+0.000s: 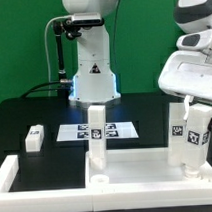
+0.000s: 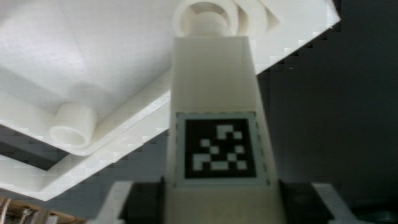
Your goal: Assemble desk
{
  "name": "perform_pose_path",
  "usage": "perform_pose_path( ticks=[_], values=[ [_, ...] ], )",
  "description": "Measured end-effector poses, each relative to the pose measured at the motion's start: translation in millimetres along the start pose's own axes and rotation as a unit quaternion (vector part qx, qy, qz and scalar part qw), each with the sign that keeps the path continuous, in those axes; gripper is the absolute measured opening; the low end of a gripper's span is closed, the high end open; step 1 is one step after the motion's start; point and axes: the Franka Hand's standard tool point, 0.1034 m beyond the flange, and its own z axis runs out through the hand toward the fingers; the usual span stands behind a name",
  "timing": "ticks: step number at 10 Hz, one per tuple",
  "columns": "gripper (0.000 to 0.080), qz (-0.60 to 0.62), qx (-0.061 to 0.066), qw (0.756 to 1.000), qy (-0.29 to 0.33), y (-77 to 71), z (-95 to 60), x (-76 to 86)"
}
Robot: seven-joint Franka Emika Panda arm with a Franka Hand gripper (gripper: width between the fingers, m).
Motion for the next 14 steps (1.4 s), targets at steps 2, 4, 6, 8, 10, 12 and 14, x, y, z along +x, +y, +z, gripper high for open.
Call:
perform_pose_path(
  ticks=[2, 4, 6, 8, 10, 12, 14],
  values=[
    [0.0290, -0.002, 0.002, 1.000, 0.000, -0.4, 1.1, -1.9],
    [0.0290, -0.006, 0.004, 1.000, 0.001, -2.1, 2.2, -11.4],
    [0.0290, -0.009, 0.004, 1.000, 0.003, -3.1, 1.5, -14.4],
    [0.0290, -0.010, 0.004, 1.000, 0.003, -3.1, 1.4, -14.5],
    [0.0291, -0.013, 0.016, 1.000, 0.005, -0.7, 2.4, -13.9],
    [0.0291, -0.020, 0.027, 0.999, 0.007, 1.3, 7.2, -17.4],
    [0.0291, -0.032, 0.043, 0.999, 0.007, 2.8, 9.4, -17.2]
  ],
)
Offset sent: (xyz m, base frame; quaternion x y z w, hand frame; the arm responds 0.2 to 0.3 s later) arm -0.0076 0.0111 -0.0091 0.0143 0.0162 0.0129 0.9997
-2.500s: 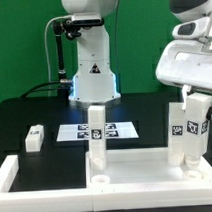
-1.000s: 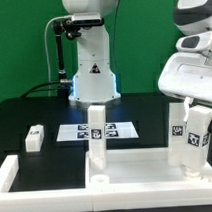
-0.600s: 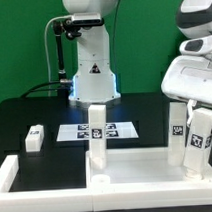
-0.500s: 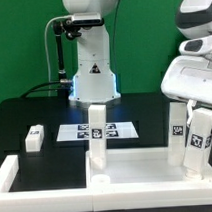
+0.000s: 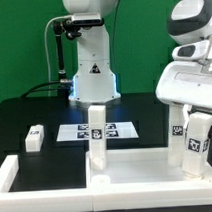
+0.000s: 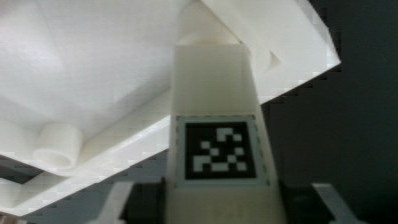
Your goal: Assemble desk
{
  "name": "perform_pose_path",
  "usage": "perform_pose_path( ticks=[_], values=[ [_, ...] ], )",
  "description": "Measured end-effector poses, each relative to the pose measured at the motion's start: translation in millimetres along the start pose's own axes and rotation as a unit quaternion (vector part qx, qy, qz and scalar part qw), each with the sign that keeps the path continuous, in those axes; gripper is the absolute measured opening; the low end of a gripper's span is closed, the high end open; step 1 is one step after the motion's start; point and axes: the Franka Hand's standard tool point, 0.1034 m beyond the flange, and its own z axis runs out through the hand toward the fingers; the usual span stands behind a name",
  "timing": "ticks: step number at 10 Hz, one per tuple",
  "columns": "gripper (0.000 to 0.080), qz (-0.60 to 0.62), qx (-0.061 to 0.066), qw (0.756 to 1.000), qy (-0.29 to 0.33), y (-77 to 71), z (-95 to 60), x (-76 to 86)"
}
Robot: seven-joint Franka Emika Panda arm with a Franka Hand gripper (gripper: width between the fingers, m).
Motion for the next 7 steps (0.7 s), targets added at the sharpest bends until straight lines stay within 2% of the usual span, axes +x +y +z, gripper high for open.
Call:
perform_pose_path(
  ticks=[2, 4, 5, 6, 7],
  values=[
    [0.0291, -0.014, 0.014, 1.000, -0.002, 1.4, 0.6, 1.4],
    [0.0291, -0.011, 0.013, 1.000, -0.004, 1.5, 1.4, 0.4],
    [0.0457, -0.011, 0.013, 1.000, -0.004, 1.6, 1.6, 0.0],
    [0.0457, -0.011, 0.013, 1.000, -0.004, 1.6, 1.7, -0.2],
    [0.0610, -0.011, 0.013, 1.000, -0.004, 1.6, 1.9, -0.4]
  ],
)
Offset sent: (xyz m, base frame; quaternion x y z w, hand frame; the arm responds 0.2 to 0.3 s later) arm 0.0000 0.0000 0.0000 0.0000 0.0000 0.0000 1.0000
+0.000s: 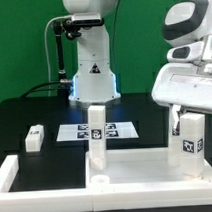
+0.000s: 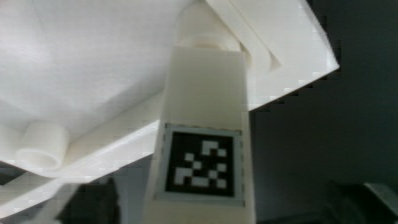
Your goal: Assemble desk
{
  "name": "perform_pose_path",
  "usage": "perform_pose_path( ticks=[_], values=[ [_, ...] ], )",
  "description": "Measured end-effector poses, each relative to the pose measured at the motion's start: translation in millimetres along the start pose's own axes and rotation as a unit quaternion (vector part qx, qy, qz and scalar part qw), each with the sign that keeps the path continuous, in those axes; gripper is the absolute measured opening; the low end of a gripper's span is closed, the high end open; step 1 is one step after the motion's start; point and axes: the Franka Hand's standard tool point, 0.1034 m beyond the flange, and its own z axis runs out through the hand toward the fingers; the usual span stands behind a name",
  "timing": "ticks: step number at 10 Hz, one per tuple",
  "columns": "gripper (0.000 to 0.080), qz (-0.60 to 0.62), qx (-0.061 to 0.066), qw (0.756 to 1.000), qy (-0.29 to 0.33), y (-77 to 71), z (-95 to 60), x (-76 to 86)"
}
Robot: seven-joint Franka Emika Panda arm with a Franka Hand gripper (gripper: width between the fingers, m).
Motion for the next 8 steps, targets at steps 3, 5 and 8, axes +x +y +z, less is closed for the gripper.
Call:
perform_pose_path(
  ticks=[3, 5, 8],
  values=[
    [0.0648, 0.000, 0.000, 1.000, 0.000, 0.1, 0.3, -0.3],
    [0.0649, 0.000, 0.000, 1.000, 0.000, 0.2, 0.4, -0.3],
    [0.0649, 0.000, 0.000, 1.000, 0.000, 0.2, 0.4, -0.4]
  ],
)
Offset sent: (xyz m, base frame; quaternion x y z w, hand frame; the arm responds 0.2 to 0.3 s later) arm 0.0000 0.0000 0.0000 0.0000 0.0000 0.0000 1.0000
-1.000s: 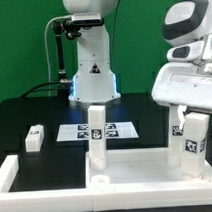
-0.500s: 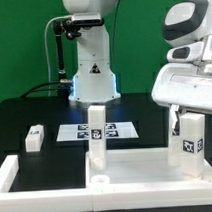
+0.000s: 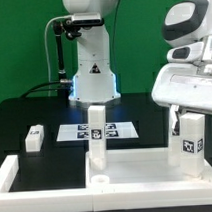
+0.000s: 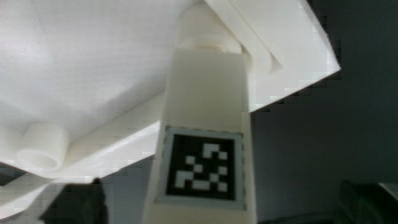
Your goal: Assemble desk
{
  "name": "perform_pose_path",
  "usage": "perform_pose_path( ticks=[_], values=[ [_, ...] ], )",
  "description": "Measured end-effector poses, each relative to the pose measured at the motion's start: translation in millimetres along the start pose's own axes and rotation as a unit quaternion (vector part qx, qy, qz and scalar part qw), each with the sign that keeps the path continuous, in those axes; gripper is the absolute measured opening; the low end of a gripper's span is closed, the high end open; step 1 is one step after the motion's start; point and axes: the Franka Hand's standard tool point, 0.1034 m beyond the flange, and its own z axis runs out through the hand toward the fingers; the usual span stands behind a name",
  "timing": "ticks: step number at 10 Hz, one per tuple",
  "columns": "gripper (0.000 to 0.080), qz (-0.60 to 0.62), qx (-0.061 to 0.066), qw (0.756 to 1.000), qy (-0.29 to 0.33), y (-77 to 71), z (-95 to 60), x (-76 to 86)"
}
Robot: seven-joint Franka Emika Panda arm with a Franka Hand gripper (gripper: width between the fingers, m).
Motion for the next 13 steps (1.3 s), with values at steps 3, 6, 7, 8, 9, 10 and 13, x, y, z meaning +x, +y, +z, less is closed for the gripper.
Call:
perform_pose_path(
  ticks=[3, 6, 7, 8, 9, 10, 13],
  values=[
    [0.0649, -0.001, 0.001, 1.000, -0.001, -0.2, -0.5, 0.6],
    [0.0649, -0.014, 0.028, 0.999, -0.022, -0.8, -29.5, 35.6],
    [0.0649, -0.001, 0.040, 0.999, -0.034, 5.4, -35.8, 54.9],
    [0.0649, 0.004, 0.044, 0.998, -0.034, 7.7, -34.0, 57.5],
    [0.0649, -0.007, 0.044, 0.998, -0.051, 16.0, -31.8, 62.1],
    [0.0649, 0.014, 0.049, 0.994, -0.097, 28.5, -32.5, 74.4],
    [0.0649, 0.034, 0.058, 0.973, -0.220, 37.0, -36.6, 88.8]
  ],
)
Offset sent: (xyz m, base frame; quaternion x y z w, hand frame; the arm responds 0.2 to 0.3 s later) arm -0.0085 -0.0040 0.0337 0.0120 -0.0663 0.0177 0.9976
